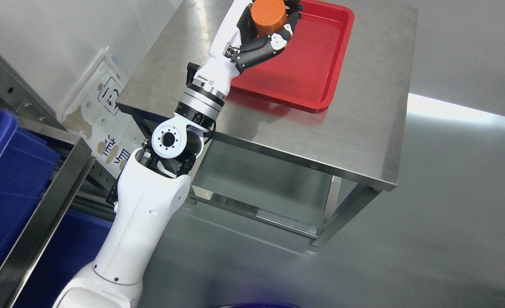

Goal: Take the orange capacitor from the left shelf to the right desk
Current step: 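Extend the left hand over the red tray carrying the container, then lower the container onto the red tray and open the left hand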

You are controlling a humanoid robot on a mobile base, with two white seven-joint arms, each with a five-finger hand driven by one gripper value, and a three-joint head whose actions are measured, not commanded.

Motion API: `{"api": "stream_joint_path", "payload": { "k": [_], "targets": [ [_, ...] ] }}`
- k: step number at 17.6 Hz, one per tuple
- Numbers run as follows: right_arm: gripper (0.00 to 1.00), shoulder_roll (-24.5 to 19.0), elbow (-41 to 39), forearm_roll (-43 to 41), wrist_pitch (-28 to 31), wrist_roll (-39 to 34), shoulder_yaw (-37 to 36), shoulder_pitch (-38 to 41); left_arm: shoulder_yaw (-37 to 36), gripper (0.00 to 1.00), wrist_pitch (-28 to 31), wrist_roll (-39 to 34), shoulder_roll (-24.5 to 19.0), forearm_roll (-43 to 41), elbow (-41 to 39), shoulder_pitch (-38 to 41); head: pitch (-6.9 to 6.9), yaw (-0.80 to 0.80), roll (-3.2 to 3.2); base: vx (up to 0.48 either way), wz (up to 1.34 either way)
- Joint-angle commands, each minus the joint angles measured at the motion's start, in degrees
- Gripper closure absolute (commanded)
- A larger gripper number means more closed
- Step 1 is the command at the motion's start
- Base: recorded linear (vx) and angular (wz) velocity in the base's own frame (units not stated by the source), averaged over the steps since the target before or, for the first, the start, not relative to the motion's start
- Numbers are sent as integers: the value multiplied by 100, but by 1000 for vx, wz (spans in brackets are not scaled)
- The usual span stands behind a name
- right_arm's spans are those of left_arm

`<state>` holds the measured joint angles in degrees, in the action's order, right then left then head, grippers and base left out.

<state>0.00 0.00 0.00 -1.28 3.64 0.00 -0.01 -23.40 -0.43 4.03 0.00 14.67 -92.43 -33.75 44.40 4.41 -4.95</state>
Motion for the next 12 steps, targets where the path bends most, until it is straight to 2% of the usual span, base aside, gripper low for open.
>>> {"api": "stream_joint_path", "payload": {
  "k": [1, 5, 12],
  "targets": [
    [0, 100, -100, 18, -4, -4, -97, 133, -288, 96, 209, 10, -100, 0, 1103, -667, 0, 0, 0, 288, -147],
    [0, 100, -100, 18, -12, -4, -97, 133, -419, 96, 367, 10, -100, 0, 1464, -720, 0, 0, 0, 224, -138],
    [0, 100, -100, 18, -4, -4, -97, 133, -929, 96, 368, 1, -100, 0, 2175, -720, 0, 0, 0, 89, -47]
  ]
}}
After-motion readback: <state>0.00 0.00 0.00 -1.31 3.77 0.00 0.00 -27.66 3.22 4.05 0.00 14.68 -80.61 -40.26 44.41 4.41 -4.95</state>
